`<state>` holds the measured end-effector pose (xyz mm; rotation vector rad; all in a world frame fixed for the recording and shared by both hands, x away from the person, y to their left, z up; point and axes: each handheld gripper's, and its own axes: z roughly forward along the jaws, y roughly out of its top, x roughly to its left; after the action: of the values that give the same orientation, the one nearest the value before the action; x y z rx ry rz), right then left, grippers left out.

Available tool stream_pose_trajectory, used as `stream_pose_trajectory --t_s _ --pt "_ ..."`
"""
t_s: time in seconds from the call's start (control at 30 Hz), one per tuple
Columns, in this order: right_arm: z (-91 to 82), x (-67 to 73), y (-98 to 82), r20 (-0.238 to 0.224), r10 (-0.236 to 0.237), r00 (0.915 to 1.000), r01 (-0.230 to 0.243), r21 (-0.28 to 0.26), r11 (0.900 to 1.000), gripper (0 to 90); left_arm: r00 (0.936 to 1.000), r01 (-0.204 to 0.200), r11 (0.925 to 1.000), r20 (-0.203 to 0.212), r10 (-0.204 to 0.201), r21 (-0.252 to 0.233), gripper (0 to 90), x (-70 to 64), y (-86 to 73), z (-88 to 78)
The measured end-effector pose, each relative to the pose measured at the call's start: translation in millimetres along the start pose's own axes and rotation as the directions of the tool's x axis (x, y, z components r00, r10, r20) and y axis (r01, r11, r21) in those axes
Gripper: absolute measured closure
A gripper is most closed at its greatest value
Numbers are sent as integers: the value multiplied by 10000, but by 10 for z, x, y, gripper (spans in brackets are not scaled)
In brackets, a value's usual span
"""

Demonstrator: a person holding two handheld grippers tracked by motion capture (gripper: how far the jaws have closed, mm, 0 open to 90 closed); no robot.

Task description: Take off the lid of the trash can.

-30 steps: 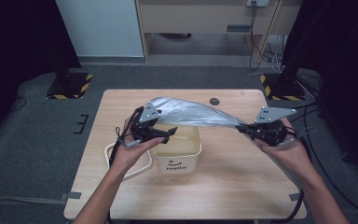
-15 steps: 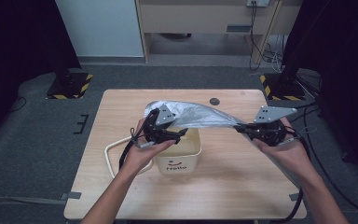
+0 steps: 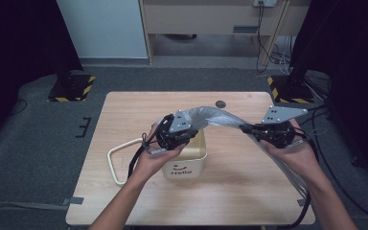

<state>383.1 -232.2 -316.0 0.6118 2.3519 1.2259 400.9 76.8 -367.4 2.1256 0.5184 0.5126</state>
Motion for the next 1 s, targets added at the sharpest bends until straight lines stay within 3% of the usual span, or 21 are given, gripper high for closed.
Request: stream_pose_trajectory --t_s 0.4,0.77,0.87,1.0 --pt "57 38 85 9 -195 9998 195 18 9998 900 9991 280 9996 305 -281 30 779 -48 -111 9" --pt "359 164 202 -354 -572 9977 585 372 9976 900 9977 650 9978 174 -651 113 749 -15 -328 -85" --pt "462 190 229 -462 -663 9967 688 542 9962 900 9975 707 9974 44 -707 130 700 0 -382 -126" --pt "580 224 265 -596 -747 9954 788 689 9945 900 9960 797 9968 -397 -795 41 512 5 -428 -203"
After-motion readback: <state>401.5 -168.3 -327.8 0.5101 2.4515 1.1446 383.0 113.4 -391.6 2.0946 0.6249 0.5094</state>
